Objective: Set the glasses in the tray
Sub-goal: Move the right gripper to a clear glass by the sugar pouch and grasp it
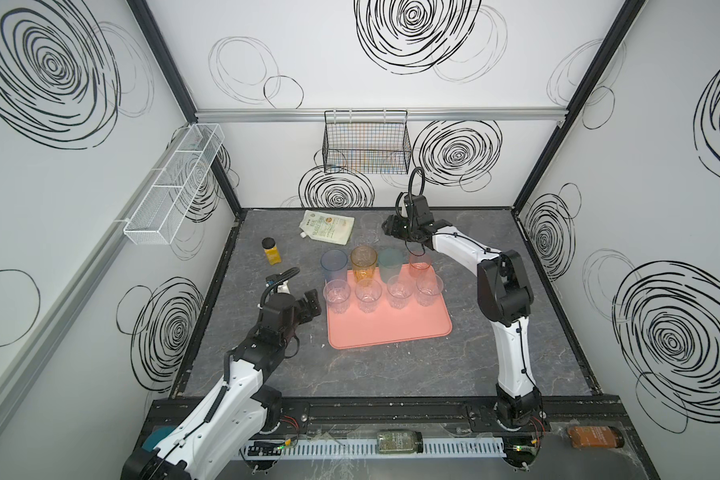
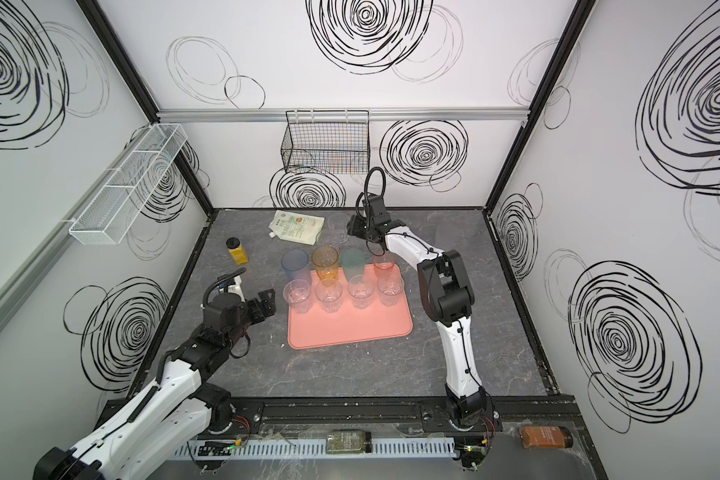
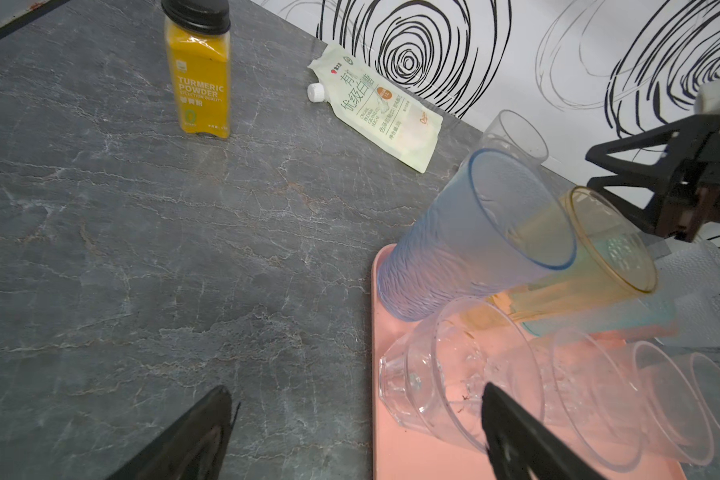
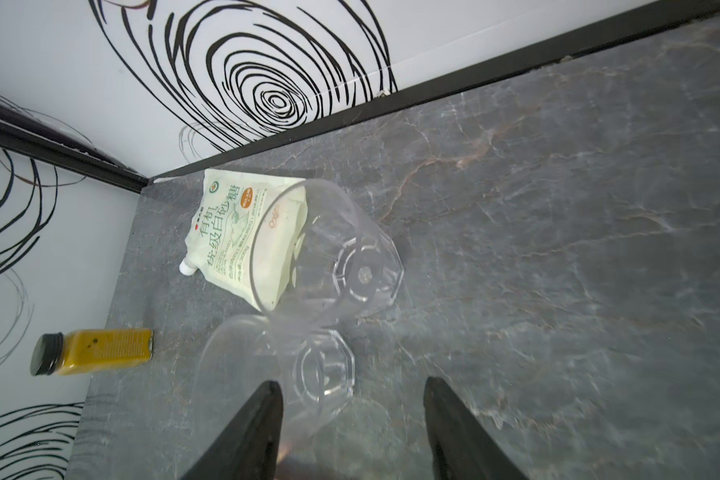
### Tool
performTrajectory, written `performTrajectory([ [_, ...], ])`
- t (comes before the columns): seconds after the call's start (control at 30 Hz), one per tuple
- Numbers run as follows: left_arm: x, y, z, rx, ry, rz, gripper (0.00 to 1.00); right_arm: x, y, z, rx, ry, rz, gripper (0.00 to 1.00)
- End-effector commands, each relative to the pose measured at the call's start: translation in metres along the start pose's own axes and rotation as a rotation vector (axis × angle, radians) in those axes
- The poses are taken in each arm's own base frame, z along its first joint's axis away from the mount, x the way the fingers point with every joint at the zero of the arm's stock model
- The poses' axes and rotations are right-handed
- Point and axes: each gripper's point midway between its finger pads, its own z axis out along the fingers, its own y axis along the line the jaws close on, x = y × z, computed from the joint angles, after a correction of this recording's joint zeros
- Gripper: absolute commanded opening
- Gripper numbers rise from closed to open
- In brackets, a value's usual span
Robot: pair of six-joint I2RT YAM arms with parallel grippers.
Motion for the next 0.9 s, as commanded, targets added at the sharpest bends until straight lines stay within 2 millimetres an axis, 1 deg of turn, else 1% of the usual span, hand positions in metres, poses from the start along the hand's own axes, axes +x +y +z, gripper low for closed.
performTrajectory([
  [0.0,-0.004,-0.003,0.004,0.014,-0.035,-0.030,0.96,-0.019,0.007,0.021,-0.025,-0.053,0.014,0.59],
  [0.13,-0.003,-0.005,0.005,0.021,-0.028,-0.030,0.96,-0.022,0.005,0.056,-0.021,-0.045,0.002,0.59],
  [0.23,-0.001,-0.004,0.005,0.023,-0.027,-0.033,0.96,-0.024,0.004,0.073,-0.022,-0.046,-0.002,0.58],
  [0.33,0.000,-0.004,0.006,0.022,-0.027,-0.033,0.96,-0.022,-0.004,0.080,0.008,-0.039,-0.006,0.56],
  [0.43,-0.002,-0.004,0.006,0.022,-0.029,-0.032,0.96,-0.019,-0.011,0.076,0.052,-0.024,-0.024,0.50],
  [0.53,-0.004,-0.004,0.006,0.024,-0.033,-0.036,0.96,-0.018,-0.011,0.066,0.065,-0.021,-0.050,0.43],
  [0.63,-0.004,-0.004,0.006,0.022,-0.035,-0.036,0.96,-0.018,-0.012,0.056,0.060,-0.018,-0.059,0.32],
  [0.73,-0.004,-0.003,0.003,0.023,-0.039,-0.037,0.96,-0.016,-0.018,0.048,0.077,-0.008,-0.062,0.19],
  [0.8,-0.007,-0.004,0.000,0.026,-0.047,-0.038,0.96,-0.016,-0.018,0.042,0.078,-0.004,-0.069,0.14],
  [0.87,-0.010,-0.006,-0.004,0.028,-0.059,-0.037,0.96,-0.021,-0.013,0.032,0.061,-0.004,-0.078,0.12],
])
